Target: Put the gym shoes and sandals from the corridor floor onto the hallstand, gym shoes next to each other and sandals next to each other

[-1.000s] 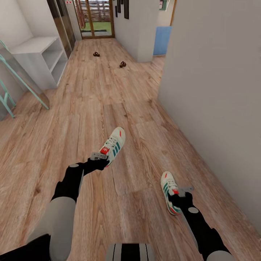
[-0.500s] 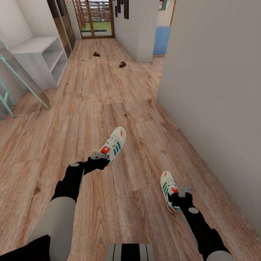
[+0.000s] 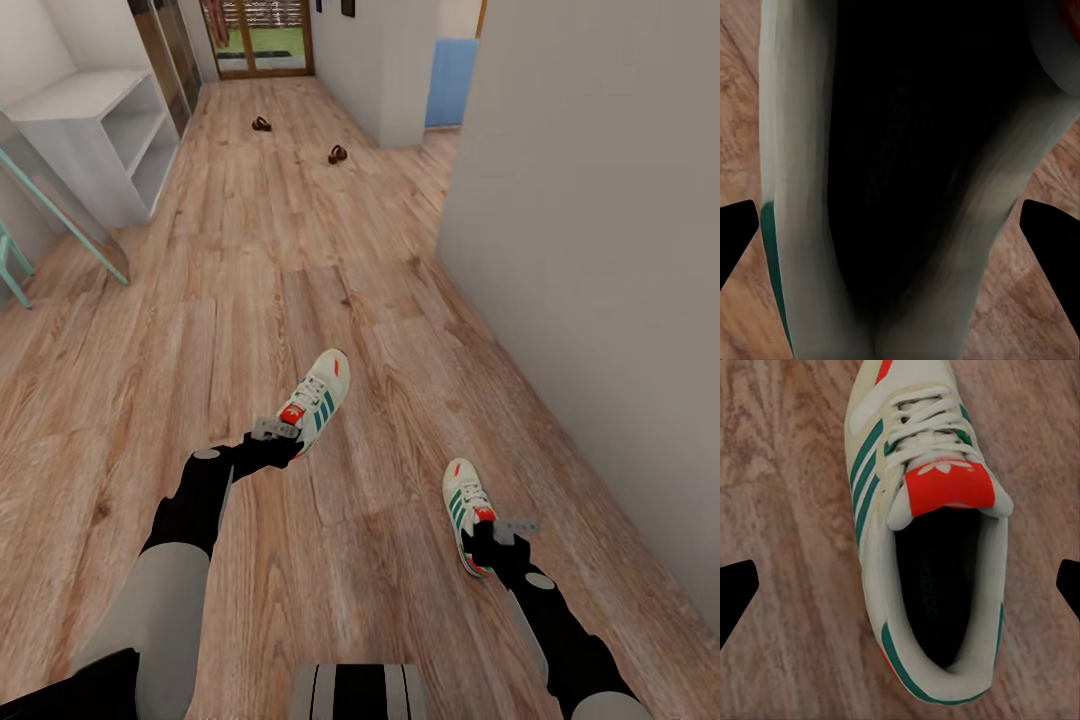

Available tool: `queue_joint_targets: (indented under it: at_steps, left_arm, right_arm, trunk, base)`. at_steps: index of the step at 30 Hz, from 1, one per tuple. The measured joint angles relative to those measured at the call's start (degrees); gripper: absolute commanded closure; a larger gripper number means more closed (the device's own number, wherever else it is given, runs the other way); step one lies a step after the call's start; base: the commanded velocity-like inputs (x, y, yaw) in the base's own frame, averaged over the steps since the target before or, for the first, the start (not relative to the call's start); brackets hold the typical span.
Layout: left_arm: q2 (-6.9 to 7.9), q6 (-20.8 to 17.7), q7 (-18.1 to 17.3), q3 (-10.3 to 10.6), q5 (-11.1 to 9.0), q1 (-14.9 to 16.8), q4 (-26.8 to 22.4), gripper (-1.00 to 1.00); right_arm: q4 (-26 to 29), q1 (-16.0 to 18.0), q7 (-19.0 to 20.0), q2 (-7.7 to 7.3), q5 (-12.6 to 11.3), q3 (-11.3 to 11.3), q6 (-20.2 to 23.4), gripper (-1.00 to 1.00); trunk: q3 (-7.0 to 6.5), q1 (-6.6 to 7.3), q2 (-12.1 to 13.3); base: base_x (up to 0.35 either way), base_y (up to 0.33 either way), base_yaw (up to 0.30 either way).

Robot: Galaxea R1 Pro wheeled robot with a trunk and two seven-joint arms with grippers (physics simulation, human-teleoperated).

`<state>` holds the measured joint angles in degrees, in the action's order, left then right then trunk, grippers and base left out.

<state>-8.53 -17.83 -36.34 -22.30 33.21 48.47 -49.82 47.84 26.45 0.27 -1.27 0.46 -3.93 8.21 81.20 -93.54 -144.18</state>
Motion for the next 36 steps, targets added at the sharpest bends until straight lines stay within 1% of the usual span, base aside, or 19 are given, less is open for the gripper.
queue_joint_targets:
  at_steps: [4,11,15,21,28,36]
  left_arm:
    - [0.0,0.0,0.0,0.0,-0.02,0.0,0.0,1.0]
    - [0.0,-0.25,0.0,0.0,0.08,0.0,0.01,1.0]
    - [0.0,-0.33,0.0,0.01,0.09,0.0,0.01,1.0]
    - [0.0,-0.35,0.0,0.09,0.06,0.01,0.01,1.0]
    - [0.0,-0.36,0.0,-0.02,0.02,0.0,0.05,1.0]
    - [0.09,-0.35,0.0,-0.08,0.08,0.0,0.09,1.0]
  right_arm:
    - [0.07,0.0,-0.02,-0.09,-0.04,-0.03,-0.01,-1.0]
    - [0.13,0.0,-0.03,-0.28,-0.06,-0.47,-0.02,-1.0]
    - [0.18,0.01,0.02,-0.31,-0.07,-2.13,-0.02,-1.0]
    - [0.26,0.0,0.05,-0.26,-0.11,-2.57,-0.01,-1.0]
    - [0.31,0.0,-0.02,-0.23,-0.06,-2.6,-0.02,-1.0]
    - [0.37,0.0,0.01,-0.22,-0.06,-2.62,-0.02,-1.0]
  trunk:
    - [0.2,0.0,0.0]
    - [2.07,-0.18,-0.09]
    - [3.29,-0.29,-0.15]
    - [3.78,-0.28,-0.15]
    - [3.9,-0.28,-0.15]
    - [5.79,-0.49,-0.25]
  base:
    - [0.0,0.0,0.0]
    - [0.0,0.0,0.0]
    - [0.0,0.0,-0.041]
    - [0.0,0.0,-0.091]
    - [0.0,0.0,-0.015]
    - [0.0,0.0,-0.001]
